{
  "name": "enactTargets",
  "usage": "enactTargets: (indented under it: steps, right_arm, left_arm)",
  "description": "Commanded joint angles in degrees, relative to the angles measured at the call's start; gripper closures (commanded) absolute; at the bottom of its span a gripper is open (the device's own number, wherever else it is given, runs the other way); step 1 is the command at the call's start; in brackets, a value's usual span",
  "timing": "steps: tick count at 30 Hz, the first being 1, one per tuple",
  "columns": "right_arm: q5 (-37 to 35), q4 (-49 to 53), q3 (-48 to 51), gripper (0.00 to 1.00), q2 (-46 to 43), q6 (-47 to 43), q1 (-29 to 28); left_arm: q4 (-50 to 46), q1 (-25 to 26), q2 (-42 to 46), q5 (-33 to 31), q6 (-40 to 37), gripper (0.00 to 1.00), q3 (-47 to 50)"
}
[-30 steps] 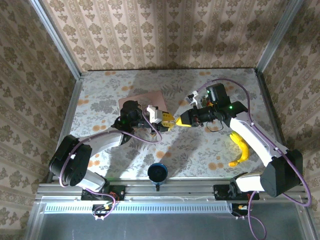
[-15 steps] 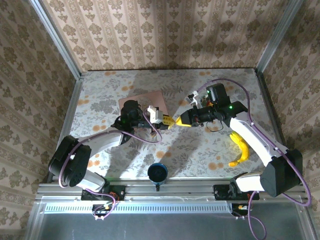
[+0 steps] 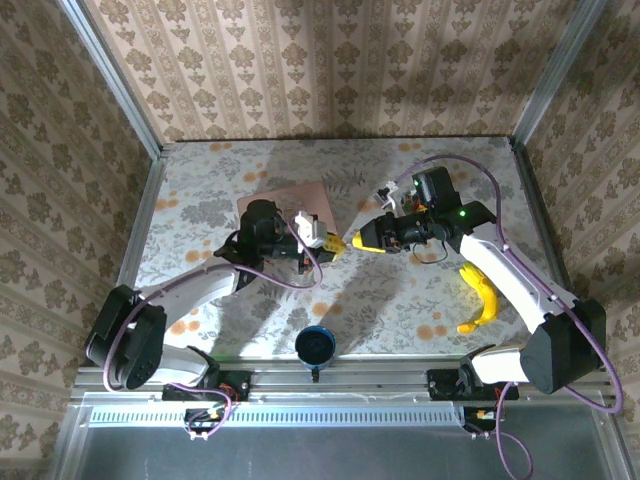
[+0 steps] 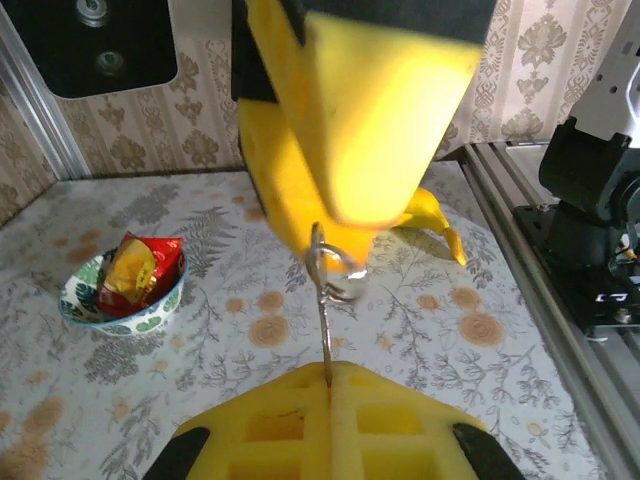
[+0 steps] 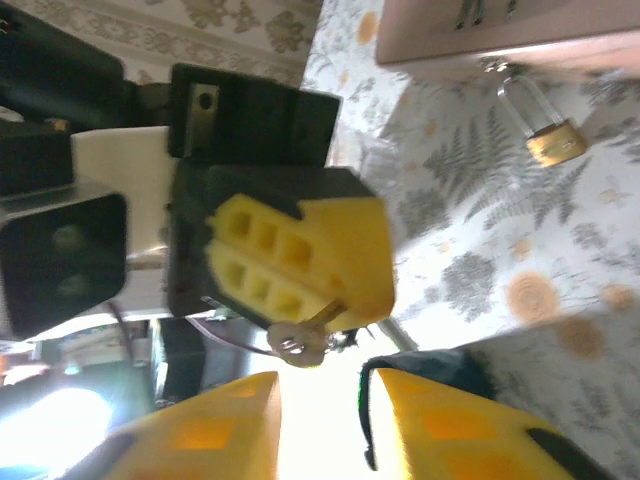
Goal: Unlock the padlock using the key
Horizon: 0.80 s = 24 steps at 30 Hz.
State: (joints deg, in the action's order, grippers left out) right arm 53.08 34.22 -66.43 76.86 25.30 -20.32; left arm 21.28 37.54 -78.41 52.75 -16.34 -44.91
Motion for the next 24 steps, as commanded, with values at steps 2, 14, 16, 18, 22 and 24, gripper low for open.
enactTargets:
  steps: [2,14,16,18,22,24]
  right_arm:
    - [-7.1,1.1,-2.1,0.63,-1.4,-3.0,-0.3]
    - [-11.0,-6.3,-1.8,0.53,-6.0,-8.8,-1.5]
    - [-8.8,-7.9,-0.9,0.51,-6.3,-9.4,-2.3]
    - [-8.6,-7.3,-0.6,0.5,-6.4,-12.4,-3.9]
    - [-13.8,-4.6,-0.4,0.5,-6.7,-19.0,-7.5]
    - [-14.4,-4.3,-0.4,0.51,-6.2,-21.0,-8.5]
  left_arm:
    - [-14.7,0.7,3.4,-1.6,-2.1,1.0,-4.2]
    - [-17.8,-0.3,6.2,-2.3,0.2,1.0,-3.2]
    - [-17.3,-0.9,5.9,-1.7,1.6,1.0,-3.3]
    - [-17.3,-1.3,5.9,-0.6,2.3,1.0,-3.6]
    - [-17.6,-1.8,6.2,0.5,2.5,1.0,-3.8]
    - [-18.8,-1.9,6.2,1.1,2.2,1.0,-4.2]
